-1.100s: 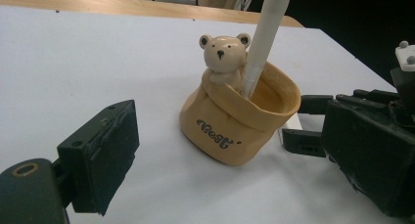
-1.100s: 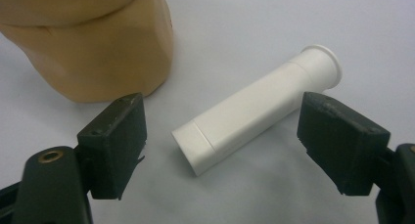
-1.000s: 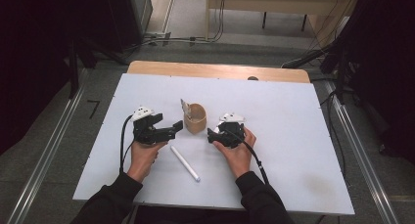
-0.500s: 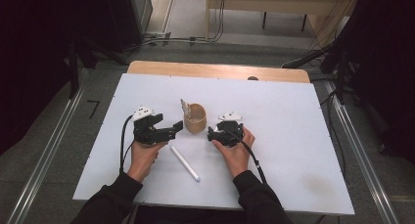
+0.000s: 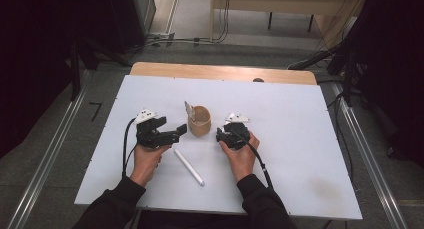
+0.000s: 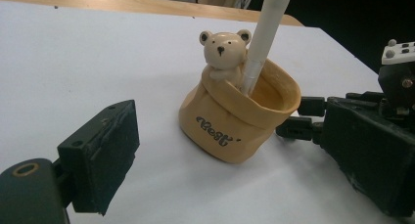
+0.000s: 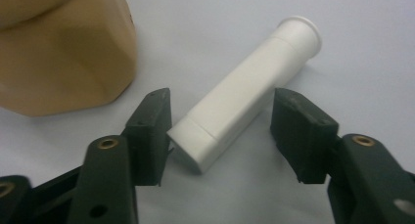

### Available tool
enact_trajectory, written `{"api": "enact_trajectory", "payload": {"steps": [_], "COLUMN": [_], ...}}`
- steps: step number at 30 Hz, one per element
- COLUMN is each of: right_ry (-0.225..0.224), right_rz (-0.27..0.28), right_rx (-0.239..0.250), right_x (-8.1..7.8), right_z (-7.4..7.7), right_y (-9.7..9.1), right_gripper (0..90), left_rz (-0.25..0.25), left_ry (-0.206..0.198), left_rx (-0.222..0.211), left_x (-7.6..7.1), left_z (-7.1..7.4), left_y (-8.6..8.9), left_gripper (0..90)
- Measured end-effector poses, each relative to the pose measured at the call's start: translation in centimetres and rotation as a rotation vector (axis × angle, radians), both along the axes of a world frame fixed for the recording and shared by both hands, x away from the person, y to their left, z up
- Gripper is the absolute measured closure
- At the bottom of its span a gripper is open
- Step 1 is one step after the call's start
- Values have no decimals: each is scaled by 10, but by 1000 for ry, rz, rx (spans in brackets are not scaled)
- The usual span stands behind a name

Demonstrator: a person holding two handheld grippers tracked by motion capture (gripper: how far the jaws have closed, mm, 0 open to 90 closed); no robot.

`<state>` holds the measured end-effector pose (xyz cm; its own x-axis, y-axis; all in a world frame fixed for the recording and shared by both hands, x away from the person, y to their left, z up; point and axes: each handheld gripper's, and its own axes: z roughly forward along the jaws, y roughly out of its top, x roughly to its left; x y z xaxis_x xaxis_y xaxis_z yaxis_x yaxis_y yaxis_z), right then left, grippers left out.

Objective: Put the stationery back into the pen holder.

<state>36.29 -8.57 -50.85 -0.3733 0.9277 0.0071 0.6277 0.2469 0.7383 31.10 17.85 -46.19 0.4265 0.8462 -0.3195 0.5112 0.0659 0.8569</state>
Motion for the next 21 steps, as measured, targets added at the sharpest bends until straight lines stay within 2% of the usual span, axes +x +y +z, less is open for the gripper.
{"api": "enact_trajectory", "payload": {"steps": [11,21], "right_ry": [-3,-10], "right_rz": [-24,-31], "right_rx": [20,9], "right_x": [1,4], "right_z": [1,0], "right_y": [-13,-15], "right_gripper": [649,630], "left_rz": [0,-4], "left_ry": [-2,0], "left_rx": [-4,-1], "left_x": [-1,-1], "left_z": [0,0], "left_y": [0,-1], "left_gripper": [84,85]}}
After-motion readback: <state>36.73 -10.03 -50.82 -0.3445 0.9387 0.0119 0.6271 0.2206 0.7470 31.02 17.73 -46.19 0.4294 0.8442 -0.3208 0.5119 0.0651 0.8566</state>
